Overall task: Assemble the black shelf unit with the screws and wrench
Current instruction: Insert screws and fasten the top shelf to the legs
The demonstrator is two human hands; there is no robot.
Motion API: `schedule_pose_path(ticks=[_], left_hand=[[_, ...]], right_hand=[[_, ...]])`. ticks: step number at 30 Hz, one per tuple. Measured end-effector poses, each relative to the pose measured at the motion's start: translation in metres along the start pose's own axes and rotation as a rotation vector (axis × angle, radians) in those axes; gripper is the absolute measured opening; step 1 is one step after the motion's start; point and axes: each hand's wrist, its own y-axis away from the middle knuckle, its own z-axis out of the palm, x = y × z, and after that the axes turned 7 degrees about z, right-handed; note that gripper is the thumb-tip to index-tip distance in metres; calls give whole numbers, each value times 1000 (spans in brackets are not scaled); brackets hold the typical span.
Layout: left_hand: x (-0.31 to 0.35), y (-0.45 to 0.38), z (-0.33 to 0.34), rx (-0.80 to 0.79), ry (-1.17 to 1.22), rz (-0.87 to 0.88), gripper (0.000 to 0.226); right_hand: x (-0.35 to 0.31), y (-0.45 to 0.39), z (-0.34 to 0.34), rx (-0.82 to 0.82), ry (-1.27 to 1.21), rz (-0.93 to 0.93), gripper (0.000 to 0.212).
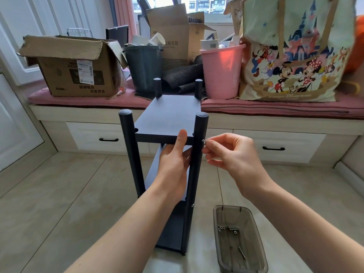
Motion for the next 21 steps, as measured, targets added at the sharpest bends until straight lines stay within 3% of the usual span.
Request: schedule_pose_path(ticks=[3,8,10,21], left_hand=[[0,1,0,2,3,-9,53],[0,1,0,-16,17,-8,57],[-1,1,0,-33,29,-3,62],[-4,-4,-1,-9,68,12,60]], right_hand=[[0,0,-1,61,125,-113,6],[0,0,0,-49,-123,140,10],[0,0,0,-53,-129,157,10],[2,0,4,124,318,-266,7]])
